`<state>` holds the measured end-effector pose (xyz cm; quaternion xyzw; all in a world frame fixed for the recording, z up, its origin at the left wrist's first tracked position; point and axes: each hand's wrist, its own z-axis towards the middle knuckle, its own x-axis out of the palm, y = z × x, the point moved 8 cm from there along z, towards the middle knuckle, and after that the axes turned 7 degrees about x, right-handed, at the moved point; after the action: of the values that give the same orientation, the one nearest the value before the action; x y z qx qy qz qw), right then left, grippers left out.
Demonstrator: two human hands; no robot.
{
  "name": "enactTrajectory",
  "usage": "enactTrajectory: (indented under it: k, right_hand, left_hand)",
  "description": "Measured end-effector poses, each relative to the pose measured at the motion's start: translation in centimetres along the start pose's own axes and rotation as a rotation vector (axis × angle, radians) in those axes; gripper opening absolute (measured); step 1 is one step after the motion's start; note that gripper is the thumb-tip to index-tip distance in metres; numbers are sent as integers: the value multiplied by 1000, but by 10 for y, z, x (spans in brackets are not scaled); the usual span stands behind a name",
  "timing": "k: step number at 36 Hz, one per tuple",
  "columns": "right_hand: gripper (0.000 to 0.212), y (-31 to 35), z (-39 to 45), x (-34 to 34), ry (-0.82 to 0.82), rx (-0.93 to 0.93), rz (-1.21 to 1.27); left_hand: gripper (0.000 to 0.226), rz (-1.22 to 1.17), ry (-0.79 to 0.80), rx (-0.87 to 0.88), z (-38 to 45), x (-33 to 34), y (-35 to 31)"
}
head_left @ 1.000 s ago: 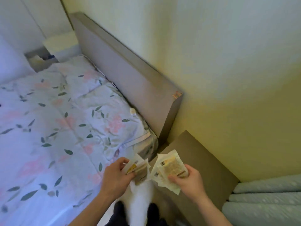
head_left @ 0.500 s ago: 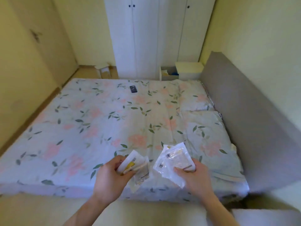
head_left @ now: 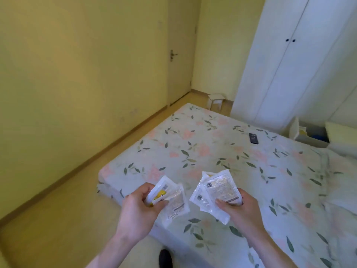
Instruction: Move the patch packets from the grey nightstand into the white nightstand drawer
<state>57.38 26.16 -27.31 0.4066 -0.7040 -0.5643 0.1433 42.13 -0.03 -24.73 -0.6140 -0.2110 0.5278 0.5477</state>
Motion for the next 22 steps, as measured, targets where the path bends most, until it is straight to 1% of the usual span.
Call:
enactTrajectory:
  k: [5, 12, 17, 22]
  right_hand:
    - [26, 50, 67, 110, 100, -66, 0]
    - [27, 121, 158, 259, 218, -86, -17]
    - [24, 179, 189, 388, 408, -117, -75]
    - [25, 230, 201, 517, 587, -166, -125]
  left_hand:
    - [20, 82, -112, -43, 65, -81, 51]
    - [21, 164, -271, -181, 136, -205, 116]
    - [21, 171, -460, -296, 152, -310, 155]
    - [22, 153, -612, -361, 169, -396, 201]
